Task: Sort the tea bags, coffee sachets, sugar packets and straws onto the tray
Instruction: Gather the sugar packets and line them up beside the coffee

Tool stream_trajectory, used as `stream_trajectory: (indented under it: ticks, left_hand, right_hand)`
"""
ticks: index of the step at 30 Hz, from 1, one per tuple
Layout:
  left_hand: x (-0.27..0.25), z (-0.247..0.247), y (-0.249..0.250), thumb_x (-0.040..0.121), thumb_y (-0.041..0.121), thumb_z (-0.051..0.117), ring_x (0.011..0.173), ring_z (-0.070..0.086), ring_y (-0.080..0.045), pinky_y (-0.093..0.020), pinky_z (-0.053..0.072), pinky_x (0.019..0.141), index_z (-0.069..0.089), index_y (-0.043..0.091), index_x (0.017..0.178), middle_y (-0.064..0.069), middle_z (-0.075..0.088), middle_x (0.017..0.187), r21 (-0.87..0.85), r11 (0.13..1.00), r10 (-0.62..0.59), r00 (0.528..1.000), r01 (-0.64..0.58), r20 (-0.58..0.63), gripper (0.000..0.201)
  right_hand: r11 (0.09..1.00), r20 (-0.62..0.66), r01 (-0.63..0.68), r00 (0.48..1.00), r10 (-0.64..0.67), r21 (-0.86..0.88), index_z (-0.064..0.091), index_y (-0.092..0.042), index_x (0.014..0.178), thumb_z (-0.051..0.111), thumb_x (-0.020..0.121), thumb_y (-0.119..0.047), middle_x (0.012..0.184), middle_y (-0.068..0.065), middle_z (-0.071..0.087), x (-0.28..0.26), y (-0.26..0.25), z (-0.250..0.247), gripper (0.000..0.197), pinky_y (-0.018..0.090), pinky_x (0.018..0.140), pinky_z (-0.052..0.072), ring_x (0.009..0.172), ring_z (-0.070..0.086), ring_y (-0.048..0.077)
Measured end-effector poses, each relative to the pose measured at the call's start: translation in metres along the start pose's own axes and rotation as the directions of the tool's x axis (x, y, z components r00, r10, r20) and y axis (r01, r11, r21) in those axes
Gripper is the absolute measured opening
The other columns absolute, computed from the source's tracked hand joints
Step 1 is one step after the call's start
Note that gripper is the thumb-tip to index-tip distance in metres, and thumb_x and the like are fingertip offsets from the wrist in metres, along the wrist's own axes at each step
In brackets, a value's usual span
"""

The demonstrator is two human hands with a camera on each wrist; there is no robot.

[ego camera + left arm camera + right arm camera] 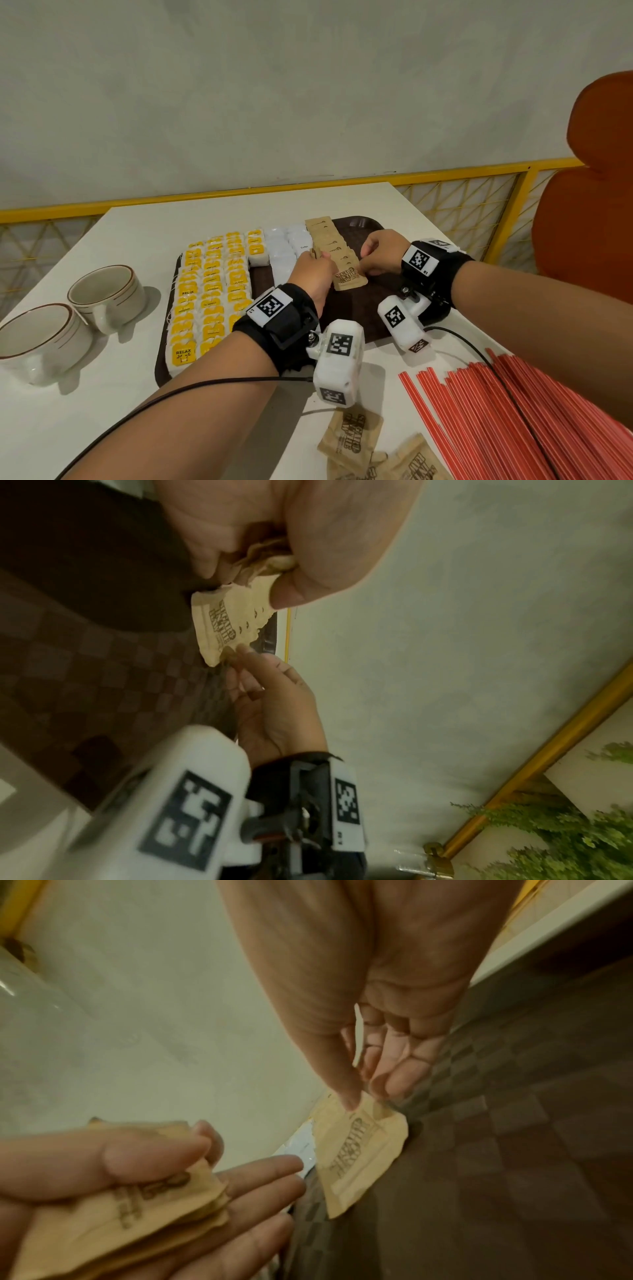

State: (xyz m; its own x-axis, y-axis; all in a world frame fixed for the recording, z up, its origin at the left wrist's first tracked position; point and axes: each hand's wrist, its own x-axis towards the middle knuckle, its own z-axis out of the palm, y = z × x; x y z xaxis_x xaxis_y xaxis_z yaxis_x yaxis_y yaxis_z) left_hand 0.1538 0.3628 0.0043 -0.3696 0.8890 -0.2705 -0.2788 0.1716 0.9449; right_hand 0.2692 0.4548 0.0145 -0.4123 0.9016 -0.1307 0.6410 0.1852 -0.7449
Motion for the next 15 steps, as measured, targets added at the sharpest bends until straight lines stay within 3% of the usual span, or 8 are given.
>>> stream_trajectory:
  ticks: [3,6,9,15]
  left_hand:
    - [-0.004,-0.013,0.004,0.098,0.008,0.043,0.115,0.058,-0.031,-0.037,0.048,0.098,0.047,0.001,0.128,-0.019,0.059,0.126,-0.024,0.992,0.125,0.991,-0.124,0.037,0.032]
    - [-0.009,-0.026,0.007,0.101,0.02,0.043,0.118,0.058,-0.024,-0.034,0.044,0.101,0.054,0.009,0.13,-0.011,0.064,0.123,-0.092,0.975,0.218,0.951,-0.202,0.218,0.033]
    - [-0.016,-0.031,0.01,0.102,0.024,0.039,0.123,0.054,-0.025,-0.035,0.04,0.105,0.052,0.013,0.133,-0.012,0.06,0.129,-0.131,0.964,0.264,0.88,-0.23,0.396,0.036]
    - [-0.03,-0.024,0.019,0.095,0.043,0.04,0.116,0.059,-0.012,-0.03,0.043,0.101,0.041,0.038,0.133,0.003,0.065,0.122,-0.131,0.971,0.238,0.837,-0.199,0.492,0.039]
  right_hand:
    - [0.97,0.032,0.099,0.994,-0.108,0.221,0.062,-0.008,0.08,0.067,0.085,-0.005,0.086,0.01,0.065,-0.013,-0.009,-0.004,0.008,0.036,0.084,0.056,0.081,0.066,0.021]
    - [0.857,0.221,0.098,0.946,-0.238,0.507,0.063,-0.01,0.102,0.062,0.091,-0.01,0.099,0.01,0.066,-0.032,-0.024,-0.005,0.011,0.033,0.085,0.056,0.09,0.066,0.018]
    - [0.794,0.28,0.099,0.903,-0.325,0.6,0.063,-0.014,0.107,0.059,0.092,-0.008,0.096,0.005,0.067,-0.048,-0.034,-0.003,0.017,0.03,0.081,0.056,0.091,0.066,0.013]
    - [0.782,0.324,0.061,0.888,-0.326,0.62,0.062,-0.013,0.106,0.059,0.091,-0.006,0.096,0.006,0.067,-0.065,-0.038,-0.003,0.017,0.028,0.078,0.058,0.089,0.067,0.016]
